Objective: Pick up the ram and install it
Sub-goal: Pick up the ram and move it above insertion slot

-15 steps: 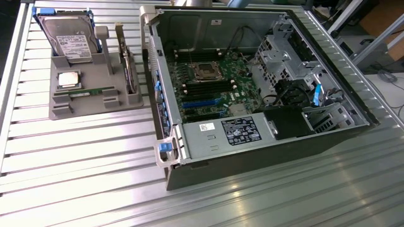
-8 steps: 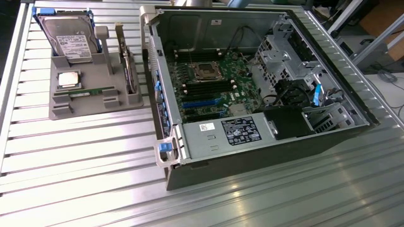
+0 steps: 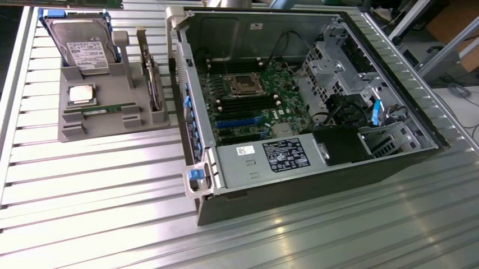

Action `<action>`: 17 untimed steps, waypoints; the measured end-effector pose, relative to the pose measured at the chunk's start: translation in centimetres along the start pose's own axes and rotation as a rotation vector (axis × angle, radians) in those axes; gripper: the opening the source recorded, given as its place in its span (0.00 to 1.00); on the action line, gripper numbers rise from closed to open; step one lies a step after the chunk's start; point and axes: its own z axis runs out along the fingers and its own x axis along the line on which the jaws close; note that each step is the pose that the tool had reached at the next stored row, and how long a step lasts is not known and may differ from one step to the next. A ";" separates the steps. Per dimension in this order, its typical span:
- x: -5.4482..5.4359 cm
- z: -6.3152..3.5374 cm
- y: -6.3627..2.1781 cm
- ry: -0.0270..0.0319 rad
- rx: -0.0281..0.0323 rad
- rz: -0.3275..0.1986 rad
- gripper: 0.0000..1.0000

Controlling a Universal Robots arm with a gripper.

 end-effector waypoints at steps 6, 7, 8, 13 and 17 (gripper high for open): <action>0.0 1.01 -0.22 -0.0003 -0.0045 0.000 0.12; 0.0 1.13 -0.25 -0.0003 -0.0050 0.000 0.12; 0.0 1.24 -0.28 -0.0003 -0.0055 0.000 0.12; 0.1 1.92 -0.51 -0.0005 -0.0088 0.000 0.12; 0.1 2.23 -1.30 -0.0006 -0.0123 0.000 0.12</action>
